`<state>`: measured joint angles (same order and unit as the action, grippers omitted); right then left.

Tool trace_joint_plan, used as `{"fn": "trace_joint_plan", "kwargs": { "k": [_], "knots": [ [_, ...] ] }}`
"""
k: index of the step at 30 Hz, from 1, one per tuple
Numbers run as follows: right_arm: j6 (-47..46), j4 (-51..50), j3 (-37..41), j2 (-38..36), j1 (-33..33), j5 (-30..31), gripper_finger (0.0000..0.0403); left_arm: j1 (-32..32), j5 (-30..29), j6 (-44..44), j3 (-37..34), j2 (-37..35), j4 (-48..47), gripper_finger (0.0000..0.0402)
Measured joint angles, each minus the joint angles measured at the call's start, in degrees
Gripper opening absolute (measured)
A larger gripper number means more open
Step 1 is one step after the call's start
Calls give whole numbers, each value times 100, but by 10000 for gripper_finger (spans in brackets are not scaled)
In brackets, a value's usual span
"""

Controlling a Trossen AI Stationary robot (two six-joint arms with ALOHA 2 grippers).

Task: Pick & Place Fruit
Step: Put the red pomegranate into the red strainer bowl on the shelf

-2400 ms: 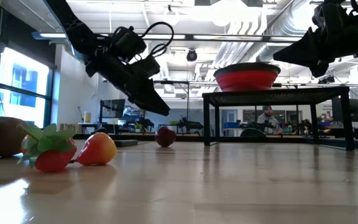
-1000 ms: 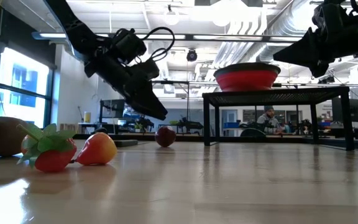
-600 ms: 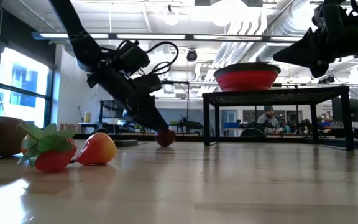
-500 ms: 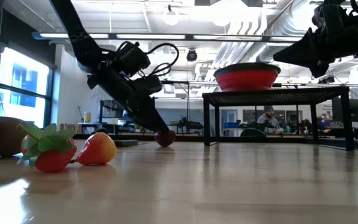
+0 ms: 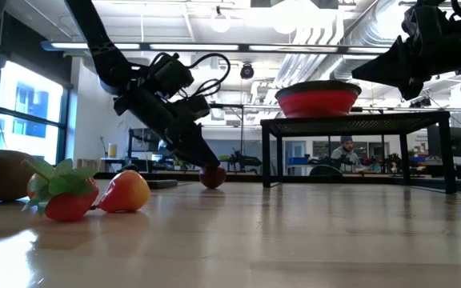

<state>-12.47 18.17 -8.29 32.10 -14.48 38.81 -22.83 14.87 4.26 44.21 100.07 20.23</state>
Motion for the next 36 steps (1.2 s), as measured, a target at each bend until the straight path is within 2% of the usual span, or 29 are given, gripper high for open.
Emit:
{"fn": "trace_joint_plan", "kwargs": {
  "k": [19, 36],
  "knots": [
    [0, -2, 0, 0, 0, 2, 2, 48, 77, -138, 2, 44, 145, 337],
    [0, -32, 0, -2, 2, 2, 2, 122, 44, -183, -10, 443, 285, 337]
  ]
}}
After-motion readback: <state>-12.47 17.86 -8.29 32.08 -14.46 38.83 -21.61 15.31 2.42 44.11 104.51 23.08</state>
